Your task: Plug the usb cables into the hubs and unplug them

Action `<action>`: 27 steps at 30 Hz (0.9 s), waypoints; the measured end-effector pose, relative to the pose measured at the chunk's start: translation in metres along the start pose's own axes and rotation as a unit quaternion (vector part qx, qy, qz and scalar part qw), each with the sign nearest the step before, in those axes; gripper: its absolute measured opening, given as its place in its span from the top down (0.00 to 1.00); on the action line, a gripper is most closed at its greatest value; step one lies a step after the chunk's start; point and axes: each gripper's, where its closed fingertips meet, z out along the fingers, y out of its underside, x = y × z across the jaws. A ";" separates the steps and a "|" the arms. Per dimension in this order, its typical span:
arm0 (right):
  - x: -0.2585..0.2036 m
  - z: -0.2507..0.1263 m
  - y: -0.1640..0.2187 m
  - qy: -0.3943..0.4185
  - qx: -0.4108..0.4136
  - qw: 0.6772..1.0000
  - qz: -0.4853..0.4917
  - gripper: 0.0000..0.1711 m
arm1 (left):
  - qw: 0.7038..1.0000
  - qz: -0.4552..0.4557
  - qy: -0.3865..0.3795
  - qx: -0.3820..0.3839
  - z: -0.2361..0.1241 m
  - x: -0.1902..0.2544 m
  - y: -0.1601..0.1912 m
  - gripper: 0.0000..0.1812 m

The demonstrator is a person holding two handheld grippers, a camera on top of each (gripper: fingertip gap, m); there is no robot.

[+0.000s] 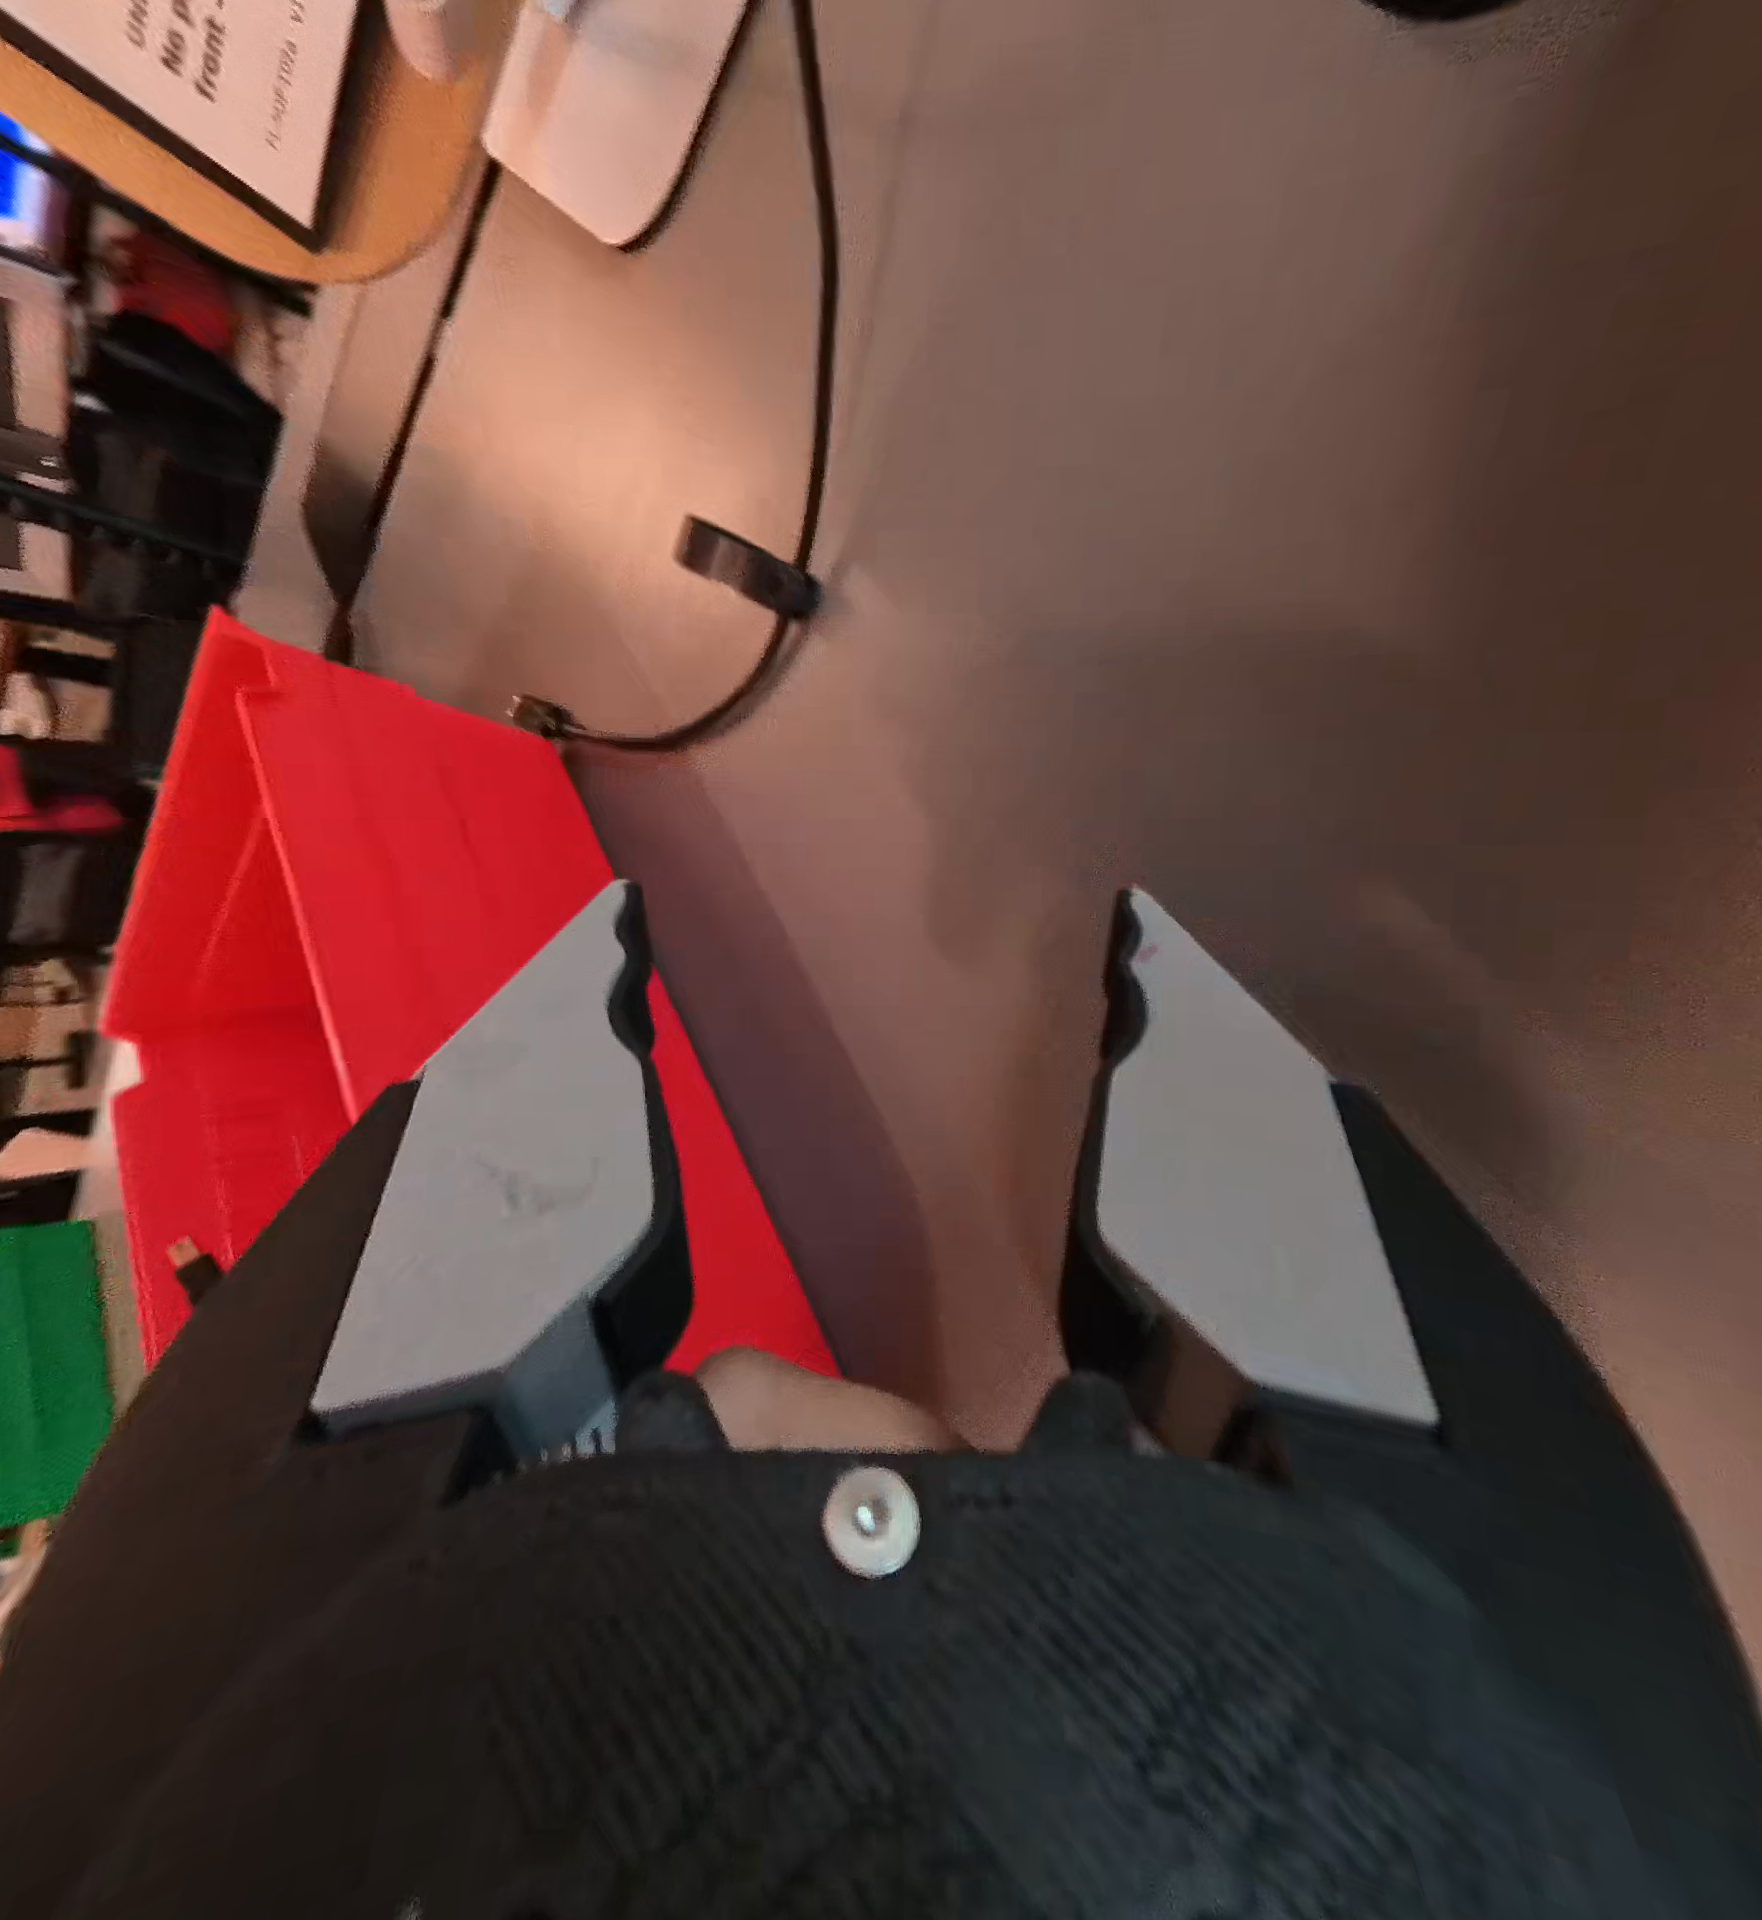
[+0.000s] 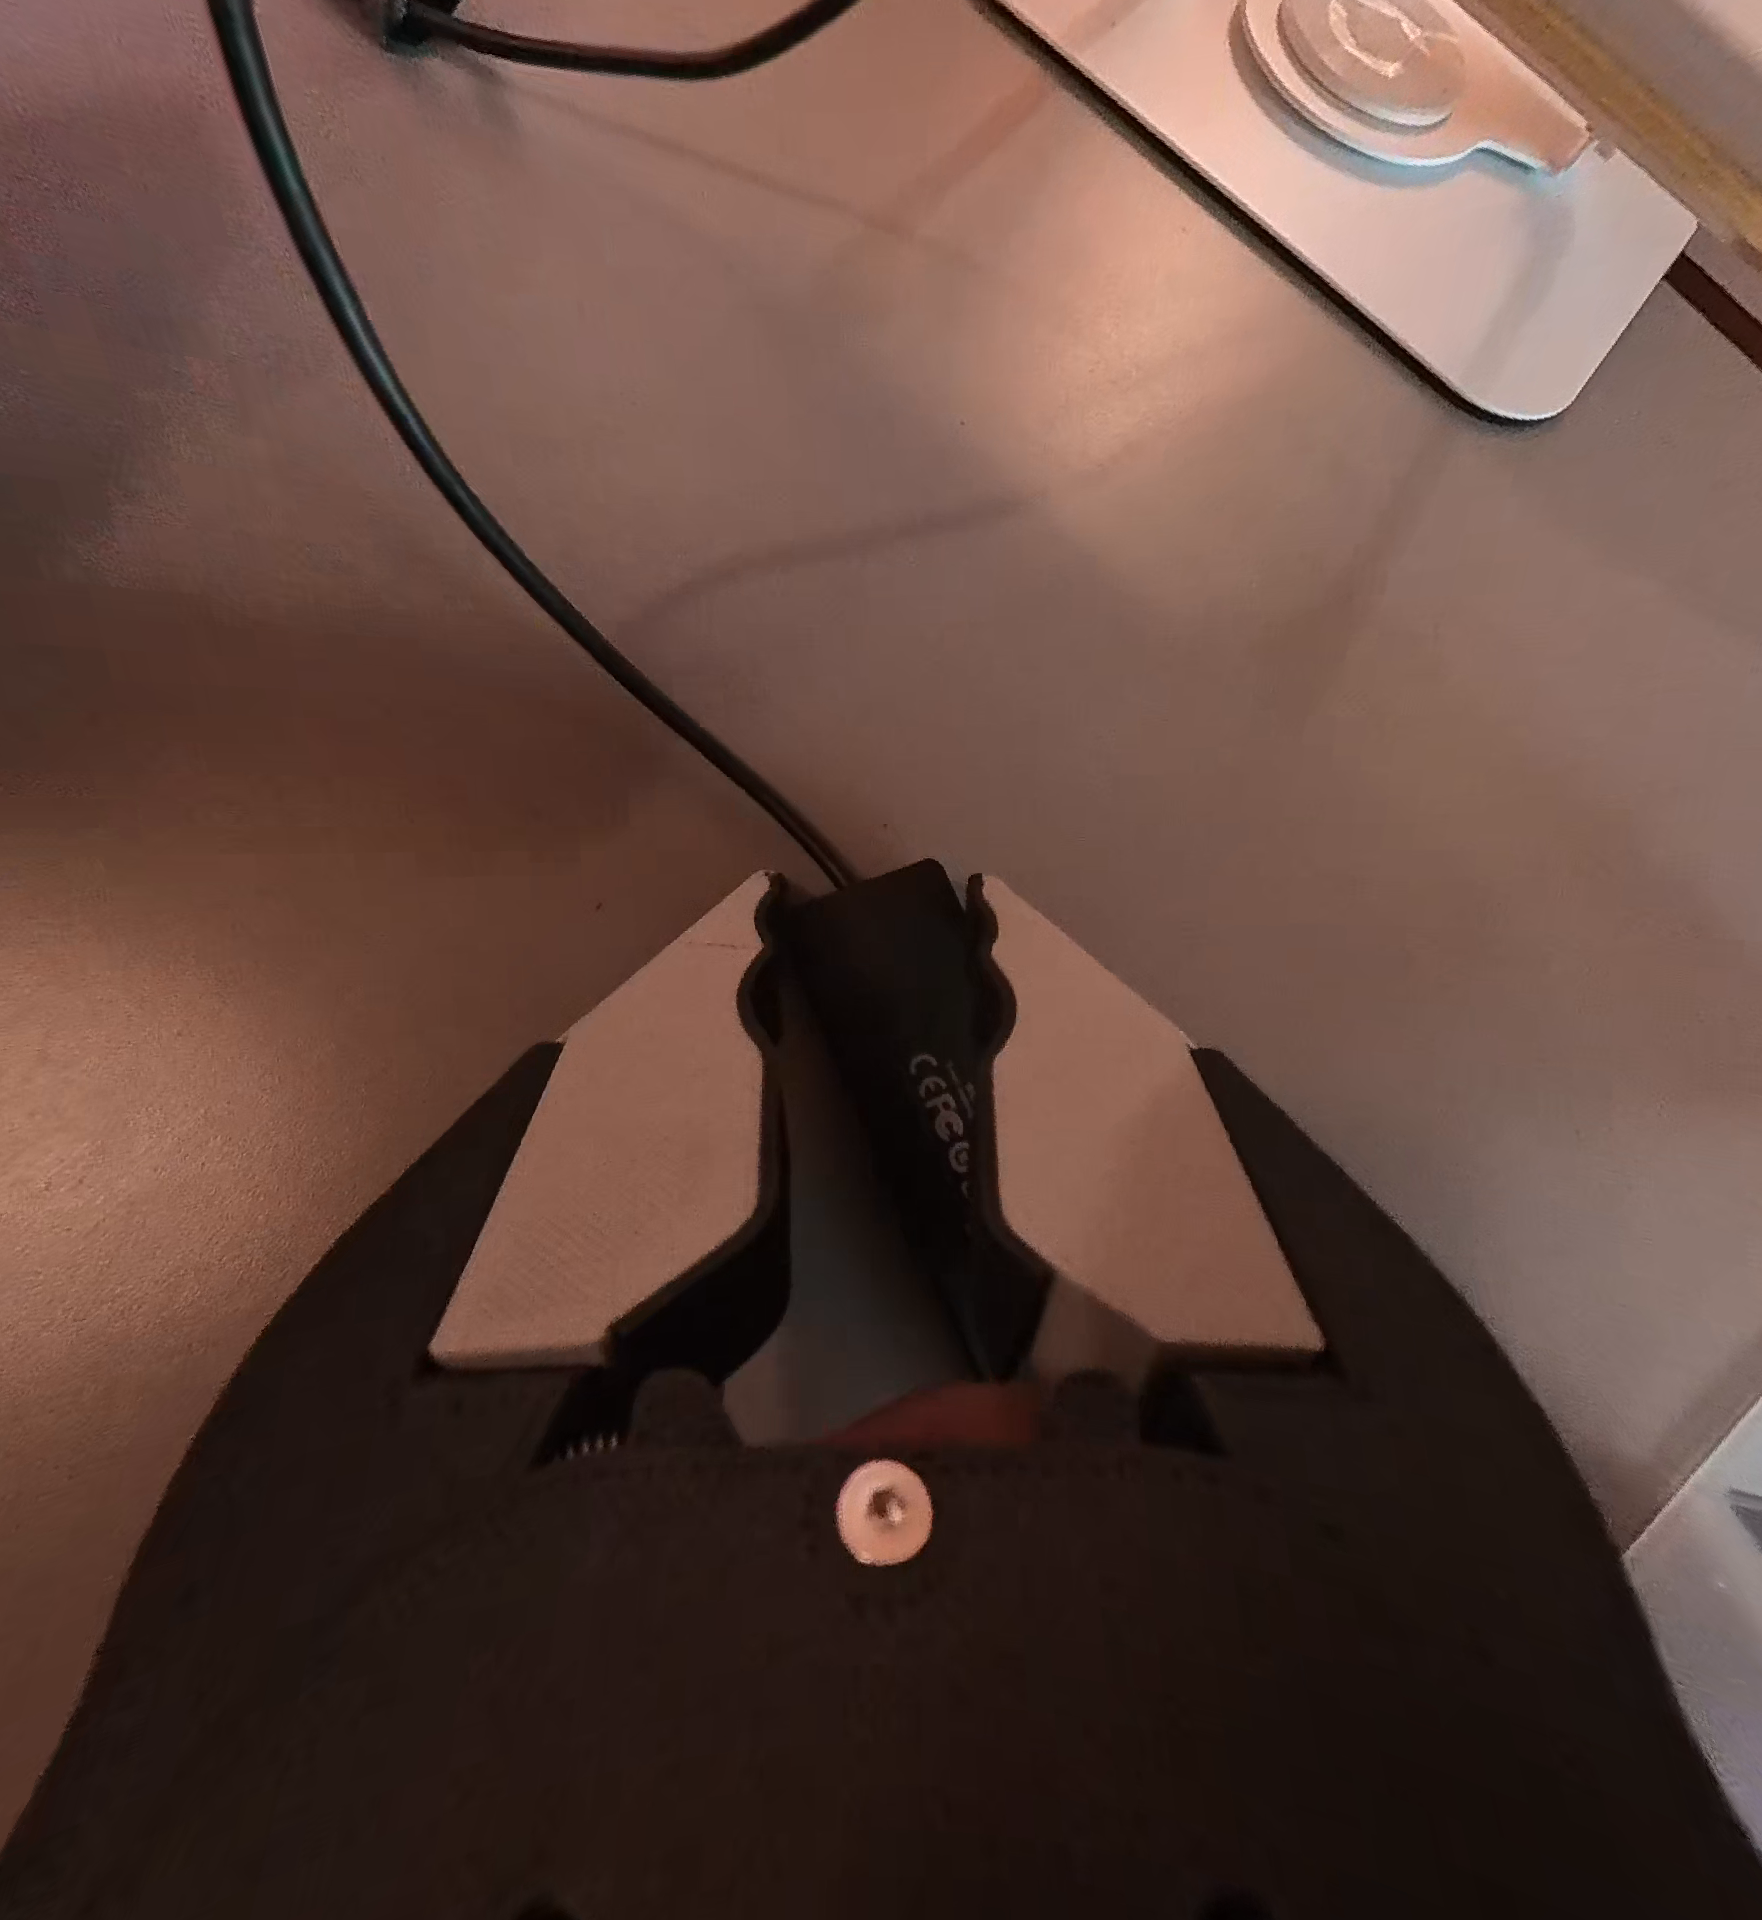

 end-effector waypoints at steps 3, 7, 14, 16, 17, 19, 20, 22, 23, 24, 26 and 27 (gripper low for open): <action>-0.001 0.000 0.000 -0.002 -0.001 1.000 0.004 0.82 | 0.995 -0.026 0.089 0.022 -0.046 0.008 0.008 0.55; -0.006 -0.001 -0.002 -0.001 0.002 1.000 -0.011 0.82 | 0.995 -0.092 0.010 0.047 -0.091 -0.076 0.022 0.60; -0.007 -0.003 -0.008 -0.001 0.019 1.000 -0.011 0.76 | 0.961 -0.201 -0.151 -0.112 -0.066 -0.223 0.135 0.65; -0.006 -0.005 -0.011 -0.002 0.027 1.000 -0.008 0.76 | 0.956 -0.221 -0.130 -0.142 -0.040 -0.224 0.154 0.65; -0.006 -0.006 -0.012 -0.001 0.030 1.000 -0.008 0.76 | 0.956 -0.218 -0.126 -0.149 -0.029 -0.225 0.158 0.65; -0.004 -0.006 -0.013 0.002 0.033 0.999 -0.010 0.76 | 0.961 -0.191 -0.133 -0.153 -0.009 -0.226 0.159 0.68; -0.004 -0.006 -0.013 0.004 0.034 0.999 -0.012 0.76 | 0.962 -0.174 -0.139 -0.160 0.000 -0.228 0.159 0.69; -0.004 -0.005 -0.012 0.007 0.033 0.999 -0.018 0.76 | 0.962 -0.145 -0.146 -0.181 0.014 -0.229 0.160 0.69; -0.004 -0.005 -0.012 0.009 0.031 0.999 -0.021 0.76 | 0.961 -0.134 -0.151 -0.191 0.020 -0.232 0.161 0.70; -0.004 -0.005 -0.012 0.010 0.030 0.999 -0.025 0.76 | 0.960 -0.127 -0.154 -0.198 0.024 -0.234 0.161 0.71; -0.004 -0.004 -0.012 0.014 0.029 0.999 -0.030 0.76 | 0.958 -0.129 -0.147 -0.210 0.032 -0.235 0.164 0.74; -0.004 -0.005 -0.012 0.015 0.029 0.999 -0.032 0.76 | 0.956 -0.134 -0.143 -0.216 0.035 -0.236 0.168 0.75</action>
